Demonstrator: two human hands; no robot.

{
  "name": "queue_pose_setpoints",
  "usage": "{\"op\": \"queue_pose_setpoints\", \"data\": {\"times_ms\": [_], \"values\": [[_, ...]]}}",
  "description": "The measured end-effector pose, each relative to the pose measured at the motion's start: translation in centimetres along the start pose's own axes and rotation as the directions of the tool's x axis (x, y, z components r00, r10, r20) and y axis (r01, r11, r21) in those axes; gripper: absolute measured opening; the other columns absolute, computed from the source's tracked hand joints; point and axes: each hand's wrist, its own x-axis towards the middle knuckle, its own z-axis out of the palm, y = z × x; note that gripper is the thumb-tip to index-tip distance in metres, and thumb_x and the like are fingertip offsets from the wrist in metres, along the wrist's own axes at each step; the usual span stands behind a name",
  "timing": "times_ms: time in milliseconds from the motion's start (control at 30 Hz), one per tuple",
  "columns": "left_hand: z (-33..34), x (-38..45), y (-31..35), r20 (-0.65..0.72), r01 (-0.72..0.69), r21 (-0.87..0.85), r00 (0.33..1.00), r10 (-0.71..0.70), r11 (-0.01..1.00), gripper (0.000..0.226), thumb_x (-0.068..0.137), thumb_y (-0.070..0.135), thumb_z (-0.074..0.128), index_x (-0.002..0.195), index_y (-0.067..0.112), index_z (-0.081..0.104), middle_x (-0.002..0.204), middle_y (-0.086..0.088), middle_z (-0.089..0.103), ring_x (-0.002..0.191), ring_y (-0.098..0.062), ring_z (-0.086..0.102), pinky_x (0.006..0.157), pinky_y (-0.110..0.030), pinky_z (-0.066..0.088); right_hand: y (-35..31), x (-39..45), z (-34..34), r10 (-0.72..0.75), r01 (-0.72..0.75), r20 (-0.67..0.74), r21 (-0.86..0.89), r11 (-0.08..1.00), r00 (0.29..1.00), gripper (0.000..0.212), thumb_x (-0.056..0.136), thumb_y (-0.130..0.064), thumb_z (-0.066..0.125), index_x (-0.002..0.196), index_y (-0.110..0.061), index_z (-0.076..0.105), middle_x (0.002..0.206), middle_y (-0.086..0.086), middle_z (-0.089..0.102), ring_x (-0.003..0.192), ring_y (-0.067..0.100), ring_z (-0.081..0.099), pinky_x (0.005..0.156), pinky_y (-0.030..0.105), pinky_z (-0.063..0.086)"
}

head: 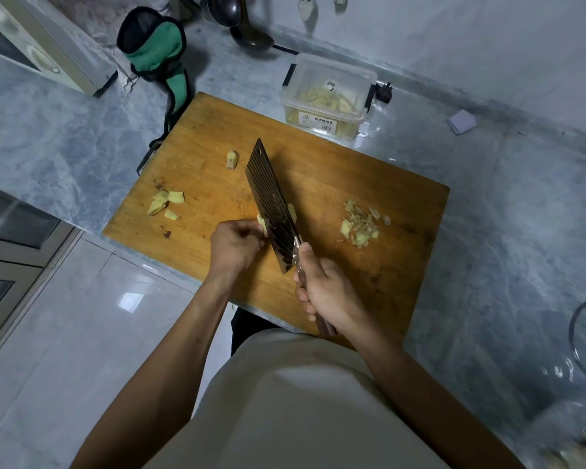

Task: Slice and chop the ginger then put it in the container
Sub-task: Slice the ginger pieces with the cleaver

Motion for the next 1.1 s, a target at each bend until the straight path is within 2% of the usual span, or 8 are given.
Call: {"op": "queue_pose_setpoints", "data": {"times_ms": [67,167,367,500,600,700,867,1100], "values": [[0.0,-0.5,-0.4,-0.022,-0.147,0.070,0.989,0.149,0.987,0.023,0.093,0.017,0.064,0.113,0.010,0.073,0.094,0.000,0.075,0.074,-0.007,0.070,0.076,-0.025,0.058,0.0,-0.1,0.0,-0.012,0.012,-0.004,-0.027,1.000,1.000,0.054,0.105,-0.055,0.032,0.076,-0.014,0.051,0.053,-0.001,0.044,0.038,0.010,0.039,0.039,0.023,0.032],[-0.2,-1.7,-0.3,-0.043,-0.333,0.168,0.938,0.344,0.928,0.021,0.091,0.012,0.062,0.106,0.014,0.077,0.090,0.010,0.072,0.075,-0.003,0.066,0.074,-0.020,0.053,0.2,-0.1,0.2,-0.016,0.016,-0.004,-0.060,0.998,1.000,0.053,0.106,-0.054,0.032,0.075,-0.014,0.050,0.053,-0.001,0.045,0.038,0.010,0.039,0.039,0.023,0.032],[-0.1,-1.3,-0.9,-0.087,-0.264,0.089,0.959,0.271,0.960,0.025,0.089,0.014,0.064,0.111,0.012,0.076,0.104,0.001,0.075,0.085,0.001,0.069,0.080,-0.015,0.053,0.6,0.3,0.7,-0.081,0.079,-0.011,-0.113,0.990,0.997,0.055,0.105,-0.054,0.032,0.069,-0.016,0.048,0.052,-0.002,0.044,0.040,0.012,0.040,0.041,0.025,0.033],[0.4,-1.8,-0.7,-0.118,-0.288,0.070,0.948,0.294,0.955,0.023,0.091,0.007,0.062,0.109,0.010,0.076,0.095,0.003,0.075,0.076,-0.003,0.068,0.070,-0.009,0.051,1.1,0.9,1.2,-0.159,0.143,-0.059,-0.215,0.966,0.985,0.054,0.106,-0.051,0.034,0.065,-0.020,0.050,0.051,-0.006,0.048,0.044,0.008,0.044,0.050,0.027,0.033],[0.9,-2.0,-0.6,-0.140,-0.265,0.037,0.953,0.267,0.964,0.024,0.092,0.006,0.060,0.107,0.010,0.077,0.091,0.000,0.076,0.074,-0.013,0.069,0.069,-0.020,0.054,1.7,0.9,1.4,-0.157,0.135,-0.070,-0.243,0.960,0.985,0.053,0.104,-0.055,0.033,0.067,-0.022,0.050,0.057,-0.006,0.048,0.051,0.008,0.043,0.053,0.028,0.033],[1.1,-2.1,-1.0,-0.152,-0.243,0.010,0.958,0.241,0.970,0.024,0.091,0.007,0.059,0.104,0.013,0.078,0.081,0.003,0.075,0.068,-0.020,0.067,0.066,-0.031,0.055,1.9,0.6,1.5,-0.189,0.166,-0.055,-0.290,0.943,0.980,0.057,0.105,-0.054,0.031,0.064,-0.019,0.048,0.049,-0.006,0.044,0.041,0.004,0.041,0.051,0.028,0.032],[1.0,-1.8,-0.8,-0.191,-0.204,-0.015,0.962,0.197,0.979,0.020,0.091,0.006,0.061,0.100,0.010,0.078,0.085,0.005,0.074,0.064,0.009,0.063,0.066,-0.012,0.051,0.9,0.6,1.8,-0.236,0.215,-0.011,-0.374,0.902,0.972,0.057,0.108,-0.048,0.027,0.061,-0.021,0.044,0.044,-0.006,0.043,0.037,0.002,0.044,0.050,0.025,0.031],[1.6,-1.9,-0.5,-0.202,-0.180,-0.050,0.965,0.166,0.982,0.020,0.090,0.003,0.059,0.091,0.009,0.079,0.080,0.002,0.075,0.061,0.004,0.064,0.062,-0.010,0.051,0.7,0.3,2.4,-0.270,0.221,-0.017,-0.526,0.821,0.963,0.052,0.109,-0.046,0.021,0.067,-0.024,0.043,0.063,-0.005,0.047,0.059,0.002,0.042,0.060,0.026,0.027]]}}
